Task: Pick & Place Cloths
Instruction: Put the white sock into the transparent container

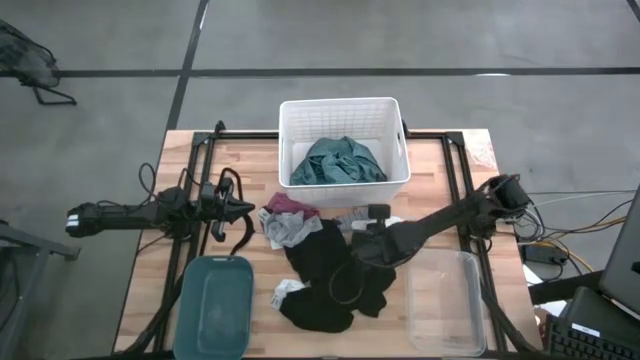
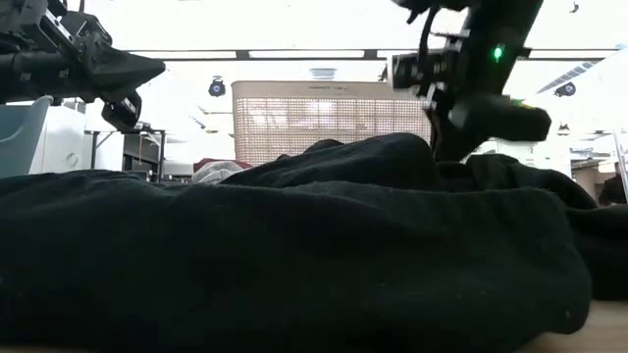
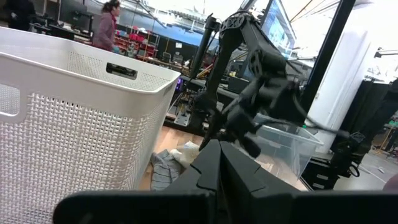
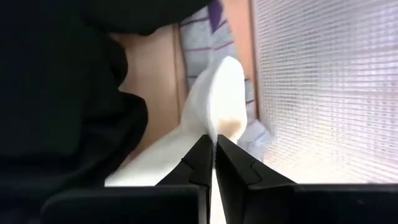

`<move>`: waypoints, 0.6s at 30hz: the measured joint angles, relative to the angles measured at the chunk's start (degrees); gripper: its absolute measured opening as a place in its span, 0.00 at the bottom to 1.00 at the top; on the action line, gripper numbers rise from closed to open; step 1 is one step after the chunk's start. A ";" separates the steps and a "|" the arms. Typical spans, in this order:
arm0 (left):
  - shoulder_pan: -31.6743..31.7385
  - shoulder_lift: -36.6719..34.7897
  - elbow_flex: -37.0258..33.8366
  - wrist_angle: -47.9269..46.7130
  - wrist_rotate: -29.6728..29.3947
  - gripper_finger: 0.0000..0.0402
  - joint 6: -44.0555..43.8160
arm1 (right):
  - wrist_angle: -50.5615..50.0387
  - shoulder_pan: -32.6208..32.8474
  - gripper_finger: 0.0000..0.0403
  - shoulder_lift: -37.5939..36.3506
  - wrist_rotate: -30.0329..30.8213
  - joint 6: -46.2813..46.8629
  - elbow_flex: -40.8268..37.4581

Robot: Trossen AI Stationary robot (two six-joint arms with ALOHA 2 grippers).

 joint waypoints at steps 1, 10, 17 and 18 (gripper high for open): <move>-0.01 0.00 0.00 -0.01 0.01 0.03 -0.01 | -0.07 0.12 0.02 -1.18 0.00 -0.04 -0.07; -0.02 0.01 0.00 -0.02 0.01 0.03 0.00 | 0.14 2.56 0.02 -12.98 0.81 -1.02 -0.58; -0.02 0.02 0.00 -0.03 0.01 0.03 -0.02 | 0.70 5.17 0.02 -22.62 0.77 -1.94 0.63; -0.01 0.00 0.00 -0.05 0.01 0.03 0.00 | 0.60 5.46 0.02 -23.75 0.77 -2.09 1.02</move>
